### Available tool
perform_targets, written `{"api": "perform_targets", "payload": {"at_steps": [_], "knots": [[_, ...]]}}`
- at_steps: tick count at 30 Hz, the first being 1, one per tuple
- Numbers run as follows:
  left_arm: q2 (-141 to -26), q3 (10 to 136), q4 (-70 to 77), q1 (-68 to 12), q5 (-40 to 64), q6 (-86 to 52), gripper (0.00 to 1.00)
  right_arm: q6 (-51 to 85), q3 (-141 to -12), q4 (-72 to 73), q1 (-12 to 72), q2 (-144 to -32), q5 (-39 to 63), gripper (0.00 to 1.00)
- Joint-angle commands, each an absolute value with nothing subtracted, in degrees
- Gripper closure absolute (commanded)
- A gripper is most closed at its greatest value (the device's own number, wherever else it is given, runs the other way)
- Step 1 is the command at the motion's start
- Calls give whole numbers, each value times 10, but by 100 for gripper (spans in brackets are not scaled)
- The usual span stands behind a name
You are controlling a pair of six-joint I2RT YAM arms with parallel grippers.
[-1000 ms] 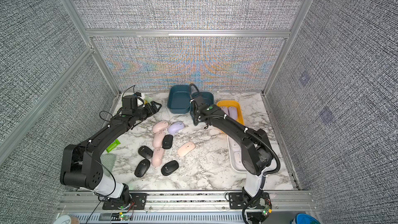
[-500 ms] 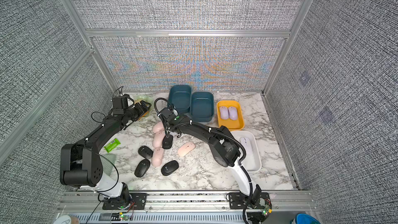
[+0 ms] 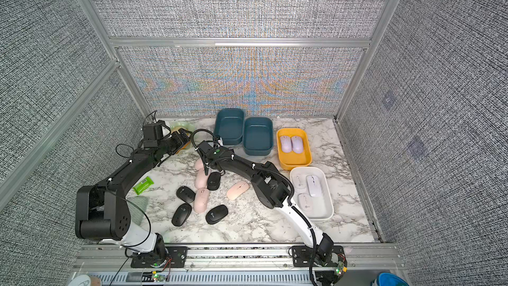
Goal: Place the mice by color into the storage box
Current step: Adjust the mouse at the center of the board, then pick up the mouse from the center of the board.
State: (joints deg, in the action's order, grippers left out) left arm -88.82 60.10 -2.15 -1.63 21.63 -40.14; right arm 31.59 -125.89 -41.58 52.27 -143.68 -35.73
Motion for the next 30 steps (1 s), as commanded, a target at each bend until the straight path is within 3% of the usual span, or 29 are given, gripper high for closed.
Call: {"api": "perform_targets", "payload": {"at_steps": [1, 9, 14, 22, 30], "knots": [[-888, 600, -11, -16, 223, -409, 14, 329, -1250, -455, 525, -1432, -381, 18], [-880, 591, 4, -18, 231, -413, 14, 321, -1062, -388, 529, -1312, -377, 18], [-890, 592, 11, -28, 248, -418, 14, 281, -960, -305, 516, -1250, -268, 18], [-907, 604, 1, -68, 262, -410, 15, 258, -944, -279, 489, -1263, -160, 24], [-901, 608, -4, -83, 260, -402, 15, 264, -987, -290, 484, -1299, -147, 32]]}}
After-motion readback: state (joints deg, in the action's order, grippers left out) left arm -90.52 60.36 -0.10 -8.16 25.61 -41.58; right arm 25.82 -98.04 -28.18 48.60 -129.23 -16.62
